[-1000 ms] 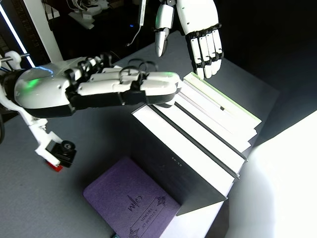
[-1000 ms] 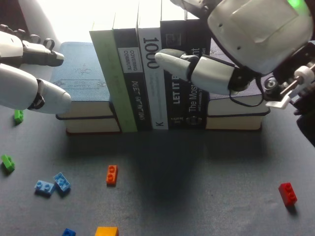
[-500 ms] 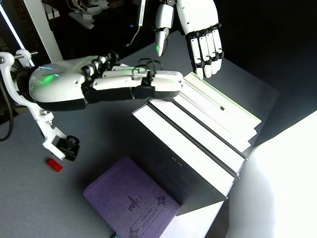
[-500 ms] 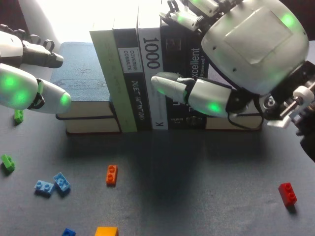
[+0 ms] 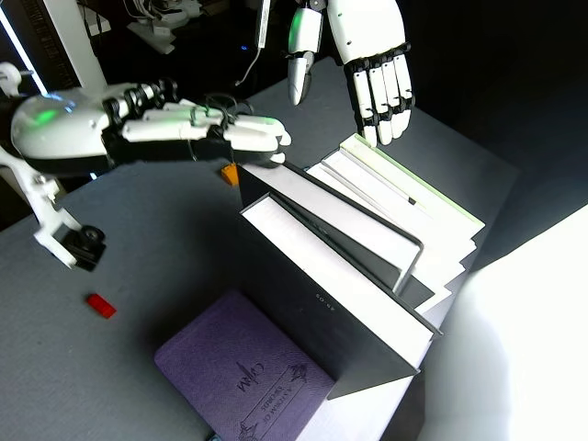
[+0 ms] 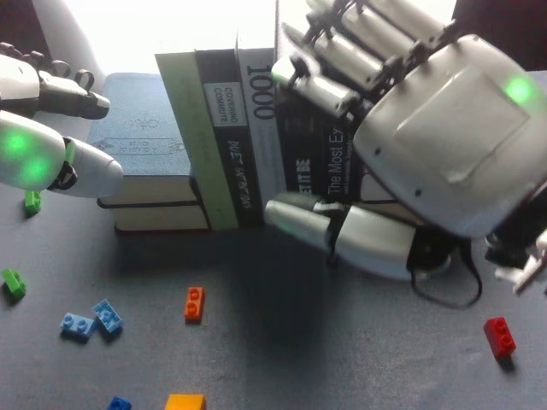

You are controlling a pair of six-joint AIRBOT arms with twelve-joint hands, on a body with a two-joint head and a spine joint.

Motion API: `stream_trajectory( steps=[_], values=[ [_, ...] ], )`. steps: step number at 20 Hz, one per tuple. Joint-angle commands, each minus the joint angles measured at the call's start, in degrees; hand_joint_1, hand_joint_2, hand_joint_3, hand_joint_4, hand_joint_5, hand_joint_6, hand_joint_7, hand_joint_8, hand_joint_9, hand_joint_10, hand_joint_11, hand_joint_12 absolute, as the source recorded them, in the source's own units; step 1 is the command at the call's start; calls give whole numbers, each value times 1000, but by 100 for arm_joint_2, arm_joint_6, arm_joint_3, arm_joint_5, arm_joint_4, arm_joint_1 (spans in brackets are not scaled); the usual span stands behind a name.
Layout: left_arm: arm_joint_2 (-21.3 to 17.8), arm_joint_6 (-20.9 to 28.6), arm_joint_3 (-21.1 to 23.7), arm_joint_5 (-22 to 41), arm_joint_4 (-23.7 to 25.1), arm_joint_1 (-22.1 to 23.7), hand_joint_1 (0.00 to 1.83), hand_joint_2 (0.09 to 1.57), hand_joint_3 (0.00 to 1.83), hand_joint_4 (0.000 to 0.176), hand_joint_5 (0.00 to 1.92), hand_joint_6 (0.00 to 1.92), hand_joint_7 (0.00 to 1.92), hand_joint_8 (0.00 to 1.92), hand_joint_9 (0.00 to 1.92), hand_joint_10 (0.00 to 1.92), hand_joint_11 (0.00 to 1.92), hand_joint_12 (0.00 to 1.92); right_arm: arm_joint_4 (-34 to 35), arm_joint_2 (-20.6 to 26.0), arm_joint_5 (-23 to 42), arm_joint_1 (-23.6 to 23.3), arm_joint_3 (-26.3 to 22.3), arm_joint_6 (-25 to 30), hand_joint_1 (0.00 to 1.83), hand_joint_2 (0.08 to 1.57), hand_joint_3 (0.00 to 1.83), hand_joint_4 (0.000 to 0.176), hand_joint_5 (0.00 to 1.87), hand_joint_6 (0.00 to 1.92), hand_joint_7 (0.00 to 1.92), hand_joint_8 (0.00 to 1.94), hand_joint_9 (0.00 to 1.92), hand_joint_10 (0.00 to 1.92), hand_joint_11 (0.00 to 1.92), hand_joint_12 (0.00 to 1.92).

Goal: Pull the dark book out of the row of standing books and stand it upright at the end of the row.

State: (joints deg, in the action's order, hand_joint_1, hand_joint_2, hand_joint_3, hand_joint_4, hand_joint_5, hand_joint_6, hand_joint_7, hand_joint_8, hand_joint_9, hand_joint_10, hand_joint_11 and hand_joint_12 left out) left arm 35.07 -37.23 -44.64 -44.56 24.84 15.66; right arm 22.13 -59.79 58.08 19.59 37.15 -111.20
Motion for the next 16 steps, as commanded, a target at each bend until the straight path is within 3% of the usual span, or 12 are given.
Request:
stream_trajectory(
  steps=[1, 5, 7, 16],
  values=[
    [-45, -3, -19, 407, 192, 70, 0, 1212, 0, 12, 49, 3, 60, 1, 62, 3, 0, 356, -118, 70, 324, 18, -75, -78, 0, 1149, 0, 0, 569, 2, 178, 4, 29, 4, 0, 173],
    [-45, -3, -20, 408, 192, 70, 0, 1226, 4, 6, 47, 3, 52, 0, 55, 0, 0, 341, -52, 138, 319, 101, -374, -284, 0, 1149, 0, 0, 591, 10, 191, 8, 40, 7, 0, 174],
    [-45, -3, -21, 409, 192, 71, 0, 1215, 0, 8, 63, 6, 61, 2, 67, 4, 0, 420, -22, 181, 307, 122, -497, -343, 0, 1146, 0, 0, 586, 4, 185, 1, 22, 4, 0, 98],
    [-45, -3, -27, 428, 194, 73, 0, 1223, 3, 13, 59, 6, 62, 4, 56, 2, 0, 325, -16, 323, 291, 363, -856, -578, 0, 1154, 0, 0, 601, 5, 170, 0, 30, 2, 0, 205]
  ],
)
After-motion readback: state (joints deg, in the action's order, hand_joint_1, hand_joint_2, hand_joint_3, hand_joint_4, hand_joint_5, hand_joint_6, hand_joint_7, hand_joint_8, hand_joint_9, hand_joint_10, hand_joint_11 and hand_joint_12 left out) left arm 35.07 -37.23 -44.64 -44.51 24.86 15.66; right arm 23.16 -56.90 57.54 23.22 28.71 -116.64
